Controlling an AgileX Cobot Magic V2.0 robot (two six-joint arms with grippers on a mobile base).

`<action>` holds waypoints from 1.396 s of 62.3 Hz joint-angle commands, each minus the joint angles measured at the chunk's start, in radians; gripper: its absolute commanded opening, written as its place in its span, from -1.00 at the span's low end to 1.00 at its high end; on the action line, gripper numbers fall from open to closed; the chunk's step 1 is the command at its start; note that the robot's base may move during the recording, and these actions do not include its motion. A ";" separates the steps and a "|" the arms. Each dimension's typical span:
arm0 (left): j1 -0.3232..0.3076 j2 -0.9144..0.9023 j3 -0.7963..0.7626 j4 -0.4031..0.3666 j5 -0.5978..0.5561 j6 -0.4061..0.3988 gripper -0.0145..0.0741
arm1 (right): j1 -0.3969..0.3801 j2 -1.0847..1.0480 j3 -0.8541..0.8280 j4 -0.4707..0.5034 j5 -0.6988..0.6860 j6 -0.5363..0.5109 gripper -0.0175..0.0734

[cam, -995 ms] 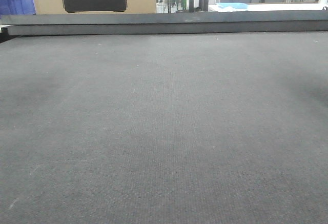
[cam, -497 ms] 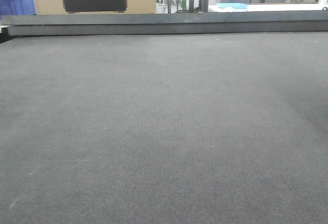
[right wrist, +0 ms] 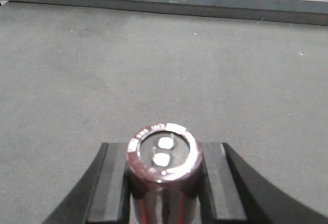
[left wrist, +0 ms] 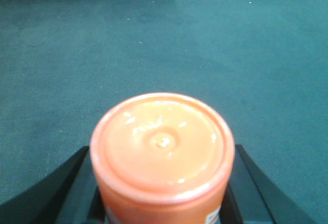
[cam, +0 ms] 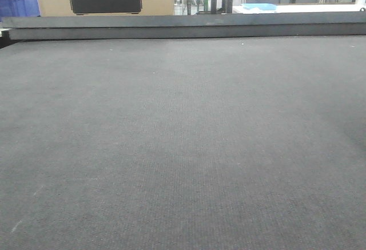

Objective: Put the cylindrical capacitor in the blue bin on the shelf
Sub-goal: 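Hold both objects raised in the grippers, then drive the base away from the table toward the steel shelf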

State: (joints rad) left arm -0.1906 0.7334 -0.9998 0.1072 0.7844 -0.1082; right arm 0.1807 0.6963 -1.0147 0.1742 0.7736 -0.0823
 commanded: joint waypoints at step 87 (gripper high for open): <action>-0.001 -0.006 0.003 -0.005 -0.015 -0.008 -0.92 | 0.001 -0.003 -0.010 0.001 -0.023 -0.005 -0.95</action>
State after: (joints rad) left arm -0.1906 0.7334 -0.9980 0.1072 0.7861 -0.1082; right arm 0.1807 0.6955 -1.0147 0.1742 0.7736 -0.0823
